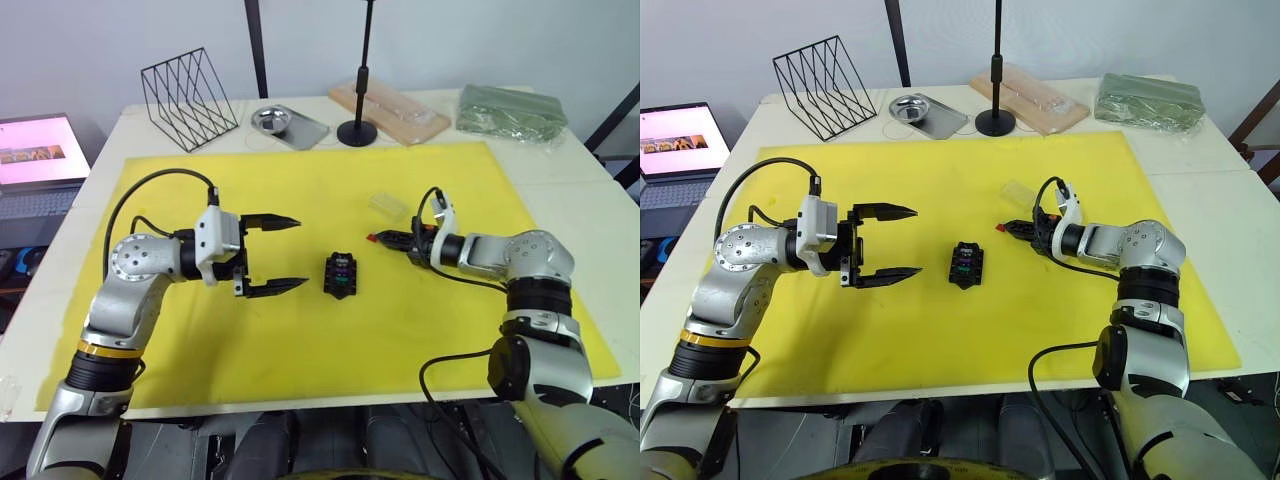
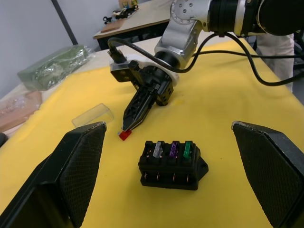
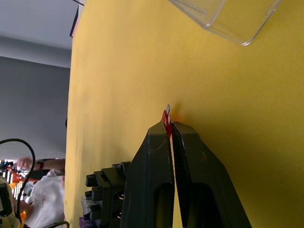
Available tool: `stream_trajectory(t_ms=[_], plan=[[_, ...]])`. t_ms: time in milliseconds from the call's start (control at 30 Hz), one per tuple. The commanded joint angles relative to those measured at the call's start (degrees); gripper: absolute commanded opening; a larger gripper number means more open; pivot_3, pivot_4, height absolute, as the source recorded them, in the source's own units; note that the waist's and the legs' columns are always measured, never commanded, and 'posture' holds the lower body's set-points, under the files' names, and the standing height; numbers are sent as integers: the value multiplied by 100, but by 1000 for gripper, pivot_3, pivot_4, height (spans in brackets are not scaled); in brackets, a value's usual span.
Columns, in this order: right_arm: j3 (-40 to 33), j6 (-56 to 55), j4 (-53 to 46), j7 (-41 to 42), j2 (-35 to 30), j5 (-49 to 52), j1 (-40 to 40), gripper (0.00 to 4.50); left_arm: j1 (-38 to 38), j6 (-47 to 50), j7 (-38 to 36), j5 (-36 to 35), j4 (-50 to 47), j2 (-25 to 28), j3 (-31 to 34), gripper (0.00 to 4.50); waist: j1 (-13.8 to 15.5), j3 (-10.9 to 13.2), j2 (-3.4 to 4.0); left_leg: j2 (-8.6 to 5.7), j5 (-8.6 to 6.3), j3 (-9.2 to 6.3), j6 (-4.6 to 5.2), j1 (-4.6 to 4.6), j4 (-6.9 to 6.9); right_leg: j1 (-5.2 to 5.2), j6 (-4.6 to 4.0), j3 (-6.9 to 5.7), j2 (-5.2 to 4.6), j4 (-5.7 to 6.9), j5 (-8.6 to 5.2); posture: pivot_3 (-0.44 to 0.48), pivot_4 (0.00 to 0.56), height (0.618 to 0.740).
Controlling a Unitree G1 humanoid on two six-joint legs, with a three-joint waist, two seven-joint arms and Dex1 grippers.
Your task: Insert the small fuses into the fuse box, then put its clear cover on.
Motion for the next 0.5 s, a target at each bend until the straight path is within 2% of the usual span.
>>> stream_trajectory(t_ms=[33,500], plan=[[-14,-9,-15,-85,41,-51,141,141,-135,20,70,-16,-196,19,-5,4500,2,0,0,0,0,0,0,0,0,0,0,0,0,0,0,0,150,740],[-302,236,-434,-405,163,94,372,61,-100,-28,73,-18,-116,47,20,4500,21,-2,-2,-1,0,-1,0,1,1,3,0,0,0,-1,0,0,150,740]])
